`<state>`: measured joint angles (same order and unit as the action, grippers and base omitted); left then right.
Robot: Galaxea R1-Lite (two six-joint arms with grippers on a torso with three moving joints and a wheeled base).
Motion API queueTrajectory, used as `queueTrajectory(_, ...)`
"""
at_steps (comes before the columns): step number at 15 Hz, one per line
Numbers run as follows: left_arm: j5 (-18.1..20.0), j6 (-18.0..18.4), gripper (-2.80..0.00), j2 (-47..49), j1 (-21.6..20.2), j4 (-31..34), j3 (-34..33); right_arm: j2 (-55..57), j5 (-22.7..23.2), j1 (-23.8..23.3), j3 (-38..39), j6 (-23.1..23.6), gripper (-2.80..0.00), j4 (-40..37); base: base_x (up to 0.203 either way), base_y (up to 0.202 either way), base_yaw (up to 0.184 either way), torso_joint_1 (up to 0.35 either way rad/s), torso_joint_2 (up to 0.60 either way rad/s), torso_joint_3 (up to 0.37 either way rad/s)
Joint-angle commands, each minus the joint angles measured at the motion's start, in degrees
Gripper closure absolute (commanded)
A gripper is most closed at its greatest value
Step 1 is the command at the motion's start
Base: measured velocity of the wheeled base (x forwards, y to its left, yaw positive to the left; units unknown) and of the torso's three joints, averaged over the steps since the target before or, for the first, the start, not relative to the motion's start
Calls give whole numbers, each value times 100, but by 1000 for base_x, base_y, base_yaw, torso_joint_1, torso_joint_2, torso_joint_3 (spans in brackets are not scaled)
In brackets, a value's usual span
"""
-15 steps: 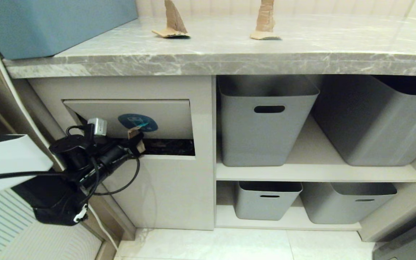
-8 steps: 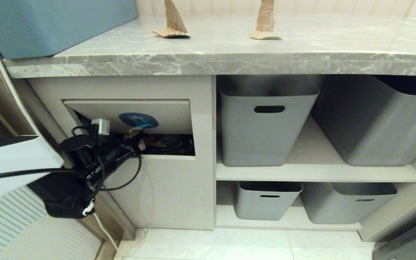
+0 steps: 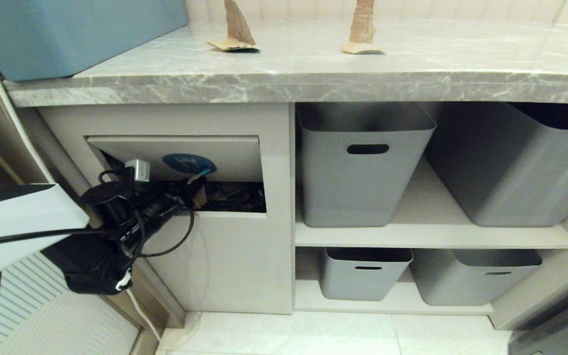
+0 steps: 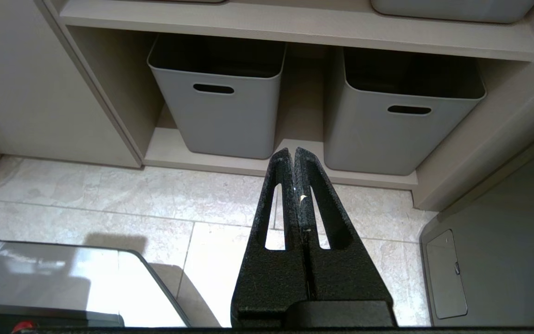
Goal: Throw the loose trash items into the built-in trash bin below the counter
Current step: Put the garbage in the trash can
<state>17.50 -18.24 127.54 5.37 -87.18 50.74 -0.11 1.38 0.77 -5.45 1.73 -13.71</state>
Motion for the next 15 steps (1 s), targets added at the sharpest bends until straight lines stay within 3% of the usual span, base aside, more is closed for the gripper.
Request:
queueTrajectory(1,25,-78,-280,-16,32,-48,-2,11,3,2,0,3,0,-8,0,0,0,0,0,0)
queueTrajectory(7,8,-592,-280,-27,43,-48,24,11,3,2,0,3,0,-8,0,0,0,0,0,0)
queueTrajectory(12,16,-554,-280,139,35,-48,325,11,3,2,0,3,0,-8,0,0,0,0,0,0)
queueTrajectory(15,-148,-239,-280,228,19,-48,334,11,3,2,0,3,0,-8,0,0,0,0,0,0)
